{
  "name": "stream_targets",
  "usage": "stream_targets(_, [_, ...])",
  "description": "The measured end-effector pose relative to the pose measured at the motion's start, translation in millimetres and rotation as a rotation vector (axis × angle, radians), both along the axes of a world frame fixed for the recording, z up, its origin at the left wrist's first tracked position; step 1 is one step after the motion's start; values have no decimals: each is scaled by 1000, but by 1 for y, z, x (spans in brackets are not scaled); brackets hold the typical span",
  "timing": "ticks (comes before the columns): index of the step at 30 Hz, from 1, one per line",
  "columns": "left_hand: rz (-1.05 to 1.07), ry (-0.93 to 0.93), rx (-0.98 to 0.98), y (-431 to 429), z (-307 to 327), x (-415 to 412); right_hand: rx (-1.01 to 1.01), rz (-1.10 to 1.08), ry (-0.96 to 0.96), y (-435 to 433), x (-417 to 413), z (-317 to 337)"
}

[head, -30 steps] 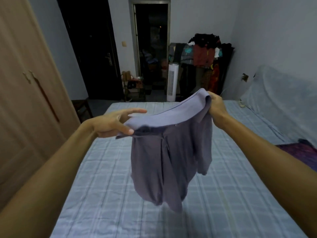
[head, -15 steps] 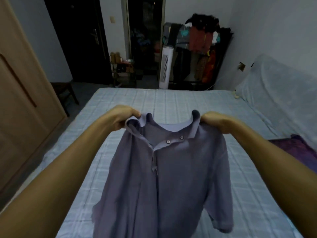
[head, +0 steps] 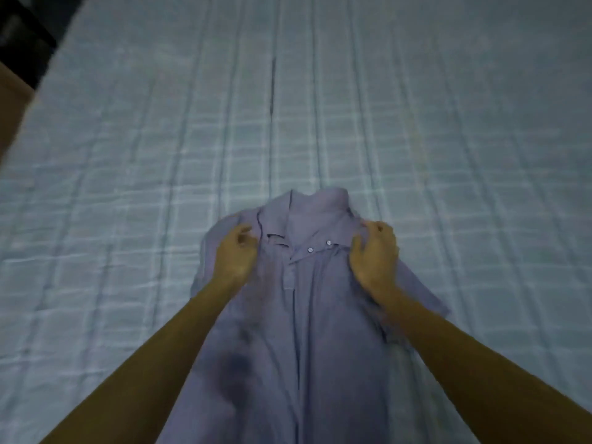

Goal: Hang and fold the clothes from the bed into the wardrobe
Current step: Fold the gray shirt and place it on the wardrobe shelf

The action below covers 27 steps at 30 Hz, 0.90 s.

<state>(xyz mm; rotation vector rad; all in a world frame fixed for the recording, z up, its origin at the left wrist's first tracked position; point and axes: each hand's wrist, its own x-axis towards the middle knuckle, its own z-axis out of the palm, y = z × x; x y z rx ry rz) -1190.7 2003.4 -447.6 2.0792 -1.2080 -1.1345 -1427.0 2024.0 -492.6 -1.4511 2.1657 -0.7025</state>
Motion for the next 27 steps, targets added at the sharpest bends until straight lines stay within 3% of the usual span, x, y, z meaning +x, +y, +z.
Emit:
stream_targets(4, [30, -276, -2, 8, -71, 36, 9, 169, -6, 19, 0, -78])
stream_targets(8, [-48, -596, -15, -8, -113, 77, 24, 286, 256, 24, 5, -112])
stream_targets(9, [-59, -605, -12, -11, -119, 83, 23, 301, 305, 25, 6, -115])
stream_targets(12, [-92, -526, -6, -19, -127, 96, 24, 311, 386, 23, 9, -121])
stream_targets(16, [-113, -198, 102, -21, -111, 104, 50, 303, 449, 21, 9, -120])
stream_targets(20, [-170, 34, 429, -8, -82, 122, 115, 260, 481, -1, 11, -100])
stream_targets(23, [-445, -24, 643, 5, -67, 149, 72, 189, 415, -10, 23, -87])
stream_targets(25, [-479, -59, 545, 7, -68, 163, 12, 176, 340, -8, 28, -85])
stream_targets(27, [-308, -9, 325, 1, -75, 179, 22, 227, 287, -7, 33, -85])
